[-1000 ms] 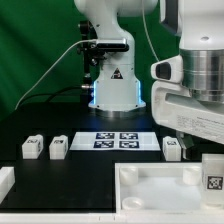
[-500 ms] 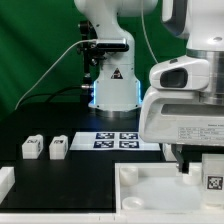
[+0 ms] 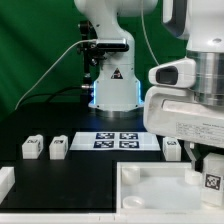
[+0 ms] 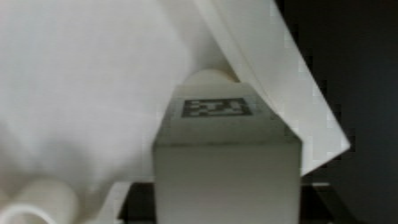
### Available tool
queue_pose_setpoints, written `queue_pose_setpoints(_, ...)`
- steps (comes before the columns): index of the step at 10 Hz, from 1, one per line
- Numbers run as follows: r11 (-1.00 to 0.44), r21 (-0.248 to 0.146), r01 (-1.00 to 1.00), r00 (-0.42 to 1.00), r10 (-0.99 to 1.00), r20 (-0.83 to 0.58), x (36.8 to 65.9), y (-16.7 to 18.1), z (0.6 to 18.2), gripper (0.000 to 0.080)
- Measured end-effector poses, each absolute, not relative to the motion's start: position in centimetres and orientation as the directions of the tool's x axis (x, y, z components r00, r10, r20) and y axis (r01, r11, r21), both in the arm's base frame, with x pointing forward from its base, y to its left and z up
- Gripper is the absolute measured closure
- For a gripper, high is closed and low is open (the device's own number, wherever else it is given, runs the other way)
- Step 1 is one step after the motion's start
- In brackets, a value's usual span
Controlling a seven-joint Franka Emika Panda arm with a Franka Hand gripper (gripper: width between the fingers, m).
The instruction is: Assemble one leg
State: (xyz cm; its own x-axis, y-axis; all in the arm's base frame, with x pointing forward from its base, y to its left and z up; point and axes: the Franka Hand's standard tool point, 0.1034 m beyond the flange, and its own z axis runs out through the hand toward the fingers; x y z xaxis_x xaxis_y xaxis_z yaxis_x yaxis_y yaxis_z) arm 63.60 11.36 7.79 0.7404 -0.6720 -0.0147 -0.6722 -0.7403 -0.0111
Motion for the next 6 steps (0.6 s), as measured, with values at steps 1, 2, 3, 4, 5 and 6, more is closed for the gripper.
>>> queue_pose_setpoints(1, -0.599, -0.033, -0.800, 0.600, -0.800, -0.024, 63.9, 11.0, 7.7, 0.0508)
queue_pose_setpoints(2, -0.403, -0.055, -0.913, 0.406, -0.912, -0.055, 63.6, 10.6, 7.6, 0.0508)
queue_pose_setpoints(3, -0.206, -0.066, -0.976, 0.211, -0.974, -0.082, 63.3, 10.4, 7.5, 0.0508)
queue_pose_setpoints(4, -0.019, -0.061, -0.998, 0.026, -0.993, -0.113, 63.2, 10.7, 7.5, 0.0507)
queue_pose_setpoints(5, 0.180, -0.072, -0.981, -0.168, -0.975, -0.147, 62.9, 11.1, 7.5, 0.0507)
queue_pose_setpoints(6, 0.302, -0.076, -0.950, -0.287, -0.944, -0.164, 62.8, 11.6, 7.6, 0.0506)
